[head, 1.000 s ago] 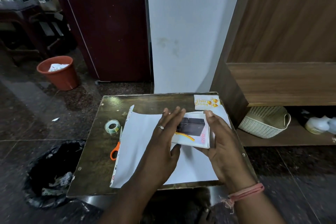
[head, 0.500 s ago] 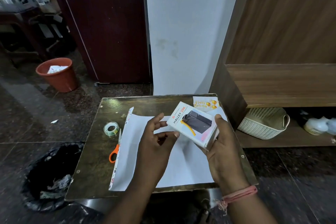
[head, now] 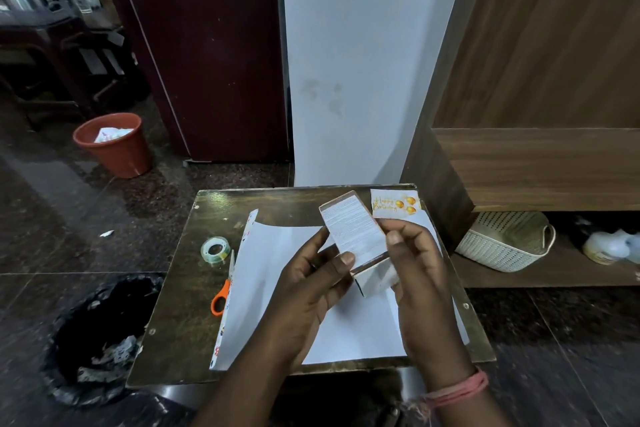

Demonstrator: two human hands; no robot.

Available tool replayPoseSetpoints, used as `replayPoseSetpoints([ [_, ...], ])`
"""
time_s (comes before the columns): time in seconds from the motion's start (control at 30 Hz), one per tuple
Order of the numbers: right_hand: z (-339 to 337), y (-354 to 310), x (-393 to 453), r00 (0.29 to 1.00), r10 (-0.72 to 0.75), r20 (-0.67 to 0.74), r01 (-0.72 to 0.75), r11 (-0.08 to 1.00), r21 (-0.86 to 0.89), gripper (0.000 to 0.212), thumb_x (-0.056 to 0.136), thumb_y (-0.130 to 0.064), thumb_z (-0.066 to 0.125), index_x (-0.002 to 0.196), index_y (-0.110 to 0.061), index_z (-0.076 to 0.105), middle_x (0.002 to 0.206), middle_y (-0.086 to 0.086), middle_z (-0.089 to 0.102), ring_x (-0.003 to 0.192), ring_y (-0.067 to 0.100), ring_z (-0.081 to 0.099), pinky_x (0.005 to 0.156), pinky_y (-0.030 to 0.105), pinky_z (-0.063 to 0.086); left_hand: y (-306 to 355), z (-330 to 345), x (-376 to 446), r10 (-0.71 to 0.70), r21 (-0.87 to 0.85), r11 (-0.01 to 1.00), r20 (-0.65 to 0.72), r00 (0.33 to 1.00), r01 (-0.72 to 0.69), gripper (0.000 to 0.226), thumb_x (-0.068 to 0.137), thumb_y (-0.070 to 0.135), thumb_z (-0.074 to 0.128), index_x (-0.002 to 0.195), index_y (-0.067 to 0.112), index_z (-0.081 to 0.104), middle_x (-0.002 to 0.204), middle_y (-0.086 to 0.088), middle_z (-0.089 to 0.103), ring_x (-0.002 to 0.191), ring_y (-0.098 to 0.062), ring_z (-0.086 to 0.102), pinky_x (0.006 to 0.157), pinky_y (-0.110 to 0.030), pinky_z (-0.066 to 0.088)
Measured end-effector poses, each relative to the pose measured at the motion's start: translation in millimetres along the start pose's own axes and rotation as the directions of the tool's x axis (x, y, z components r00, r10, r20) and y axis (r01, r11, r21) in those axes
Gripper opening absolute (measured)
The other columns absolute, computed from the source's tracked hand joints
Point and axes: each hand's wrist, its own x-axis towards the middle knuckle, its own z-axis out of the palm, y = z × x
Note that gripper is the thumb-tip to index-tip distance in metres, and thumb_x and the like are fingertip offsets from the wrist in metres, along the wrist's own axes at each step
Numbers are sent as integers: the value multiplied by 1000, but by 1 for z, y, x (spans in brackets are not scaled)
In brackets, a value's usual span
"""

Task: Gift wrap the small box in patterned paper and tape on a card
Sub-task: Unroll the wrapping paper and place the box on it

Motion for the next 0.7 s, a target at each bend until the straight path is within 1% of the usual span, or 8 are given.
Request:
replayPoseSetpoints([
  [0.07,-4,1,4,994,105,-34,-103,993,57,31,88,-37,73,117,-24,68,124,-1,70,120,20,65,103,53,50,0,-3,1,-16,-64,998,25,1000,18,58,88,11,63,146,15,54,139,-13,65,130,-33,61,118,-53,38],
  [0.23,-16,-3,11,926,355,130,-374,912,170,43,83,-23,70,124,-15,66,119,6,74,107,23,72,87,39,57,2,-10,2,-118,-246,957,156,981,154,57,89,2,53,146,5,52,144,-22,59,133,-40,57,113,-51,45],
  [0.33,-20,-4,14,911,383,154,-408,892,195,43,85,-19,69,128,-16,65,119,7,74,108,27,72,89,42,56,-4,-7,4,-183,-161,967,95,979,196,49,94,0,60,142,7,55,137,-19,65,124,-37,65,102,-48,55],
  [0.4,-22,1,16,920,382,90,-392,903,176,43,87,-15,70,129,-19,63,119,5,74,110,27,71,94,45,54,-9,-6,7,-159,42,986,-69,985,162,41,97,0,62,136,12,61,128,-12,72,115,-31,71,97,-45,59],
  [0.47,-25,6,15,940,342,-14,-341,939,34,42,91,-13,72,128,-28,62,117,-2,75,110,22,71,94,44,56,-8,-8,9,-28,283,955,-230,973,94,37,95,0,66,127,20,68,120,-5,75,104,-22,75,88,-39,62],
  [0.57,-27,9,13,954,289,-76,-298,936,-188,39,95,-17,69,129,-33,58,111,-12,74,101,6,71,80,24,57,2,-10,5,266,537,840,-295,918,-71,37,97,-2,61,117,28,71,109,7,77,92,-11,73,75,-27,59],
  [0.63,-26,9,13,950,295,-99,-311,918,-245,35,98,-18,66,130,-31,58,109,-15,74,96,2,71,80,22,56,11,-15,1,483,759,638,-262,835,-131,35,96,4,62,116,31,70,107,19,73,94,-4,67,82,-21,54],
  [0.7,-24,11,14,940,325,-104,-342,894,-289,30,99,-21,63,128,-30,62,110,-15,74,100,4,70,93,33,56,16,-28,1,647,913,395,-199,736,-101,34,93,8,69,118,31,69,113,20,69,104,-10,62,96,-32,49],
])
